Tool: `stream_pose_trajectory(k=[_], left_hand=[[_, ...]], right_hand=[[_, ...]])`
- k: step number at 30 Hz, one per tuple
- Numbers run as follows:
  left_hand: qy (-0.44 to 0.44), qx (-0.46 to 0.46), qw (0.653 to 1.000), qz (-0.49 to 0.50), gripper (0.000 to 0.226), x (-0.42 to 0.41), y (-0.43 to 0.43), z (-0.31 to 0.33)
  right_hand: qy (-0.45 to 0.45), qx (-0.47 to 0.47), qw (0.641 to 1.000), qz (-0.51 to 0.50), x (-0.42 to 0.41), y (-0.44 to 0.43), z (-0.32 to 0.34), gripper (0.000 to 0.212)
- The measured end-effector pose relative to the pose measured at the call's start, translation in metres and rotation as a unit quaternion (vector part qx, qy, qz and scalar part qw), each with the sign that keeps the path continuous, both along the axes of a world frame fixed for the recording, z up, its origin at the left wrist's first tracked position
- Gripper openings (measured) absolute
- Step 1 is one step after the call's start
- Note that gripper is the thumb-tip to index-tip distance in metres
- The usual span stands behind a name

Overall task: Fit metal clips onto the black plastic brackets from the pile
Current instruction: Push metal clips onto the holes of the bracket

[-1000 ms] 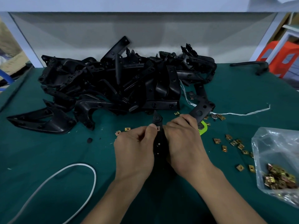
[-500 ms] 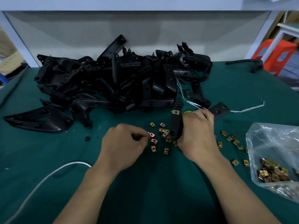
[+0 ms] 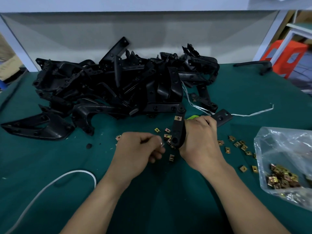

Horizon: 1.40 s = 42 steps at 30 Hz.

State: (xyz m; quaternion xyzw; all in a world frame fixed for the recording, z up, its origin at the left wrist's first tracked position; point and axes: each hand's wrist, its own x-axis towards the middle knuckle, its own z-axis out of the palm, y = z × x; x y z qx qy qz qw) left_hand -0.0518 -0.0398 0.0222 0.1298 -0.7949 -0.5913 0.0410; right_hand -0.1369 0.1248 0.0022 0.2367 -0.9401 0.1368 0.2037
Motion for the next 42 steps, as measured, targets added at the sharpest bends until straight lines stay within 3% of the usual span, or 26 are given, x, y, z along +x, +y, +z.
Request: stream_pose_trajectory(k=[2, 4, 8, 12, 21, 25, 30, 42], left_hand=[[-0.011, 0.216, 0.976, 0.007, 0.030, 0.001, 0.005, 0.008], [-0.025, 0.317, 0.948, 0.007, 0.032, 0.001, 0.007, 0.011], [-0.038, 0.386, 0.922, -0.003, 0.033, -0.001, 0.006, 0.009], [-0.018, 0.422, 0.906, -0.026, 0.017, -0.003, 0.002, 0.005], [0.028, 0.324, 0.946, -0.002, 0.022, -0.003, 0.002, -0.003], [0.043, 0.315, 0.948, -0.017, 0.018, -0.003, 0.005, -0.006], [0.032, 0.333, 0.942, -0.025, 0.030, -0.003, 0.003, -0.006], [0.012, 0.348, 0.938, 0.000, 0.023, -0.003, 0.002, -0.006]], right_hand=[[-0.005, 0.002, 1.000, 0.003, 0.001, 0.000, 0.000, 0.035], [-0.003, 0.007, 1.000, 0.004, 0.001, 0.000, 0.000, 0.034], [0.001, 0.009, 1.000, 0.003, 0.001, -0.001, -0.001, 0.035], [0.004, 0.002, 1.000, 0.003, 0.001, -0.002, -0.001, 0.033], [-0.019, -0.018, 1.000, 0.017, 0.003, -0.002, 0.002, 0.033], [-0.027, -0.017, 0.999, 0.014, 0.003, -0.003, 0.002, 0.033], [-0.025, -0.004, 1.000, 0.008, 0.003, -0.002, 0.003, 0.029], [-0.030, 0.005, 0.999, 0.028, 0.006, -0.002, 0.008, 0.027]])
